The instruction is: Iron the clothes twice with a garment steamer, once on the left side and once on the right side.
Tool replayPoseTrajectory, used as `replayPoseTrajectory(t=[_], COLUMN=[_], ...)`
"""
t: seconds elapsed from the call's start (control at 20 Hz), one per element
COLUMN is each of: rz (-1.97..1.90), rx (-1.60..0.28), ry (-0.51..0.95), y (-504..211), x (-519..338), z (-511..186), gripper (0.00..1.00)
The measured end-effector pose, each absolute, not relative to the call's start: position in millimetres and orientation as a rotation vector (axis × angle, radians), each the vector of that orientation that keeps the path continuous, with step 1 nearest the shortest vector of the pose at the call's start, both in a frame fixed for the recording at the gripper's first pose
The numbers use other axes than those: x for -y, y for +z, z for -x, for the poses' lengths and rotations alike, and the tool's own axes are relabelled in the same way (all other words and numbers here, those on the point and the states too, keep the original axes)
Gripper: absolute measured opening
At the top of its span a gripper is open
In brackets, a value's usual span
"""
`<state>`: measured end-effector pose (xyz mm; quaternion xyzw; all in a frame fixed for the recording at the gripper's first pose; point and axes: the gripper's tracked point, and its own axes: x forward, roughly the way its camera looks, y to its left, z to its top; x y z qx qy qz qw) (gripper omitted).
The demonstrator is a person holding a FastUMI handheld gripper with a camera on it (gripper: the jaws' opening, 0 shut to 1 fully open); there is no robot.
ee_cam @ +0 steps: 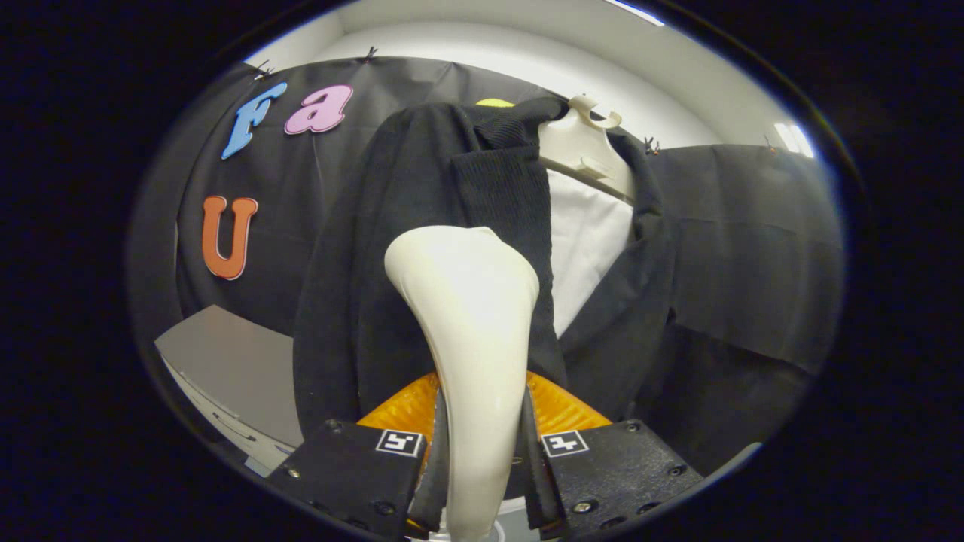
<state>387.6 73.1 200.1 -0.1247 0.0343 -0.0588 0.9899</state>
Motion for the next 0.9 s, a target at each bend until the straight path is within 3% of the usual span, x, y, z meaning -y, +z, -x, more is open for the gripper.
replayPoseTrajectory(t=[0.9], rz=[0.195], rx=[-0.248], ry=[-0.094], y=[101.3], x=[-54.0], z=[-384.3], gripper=[0.44])
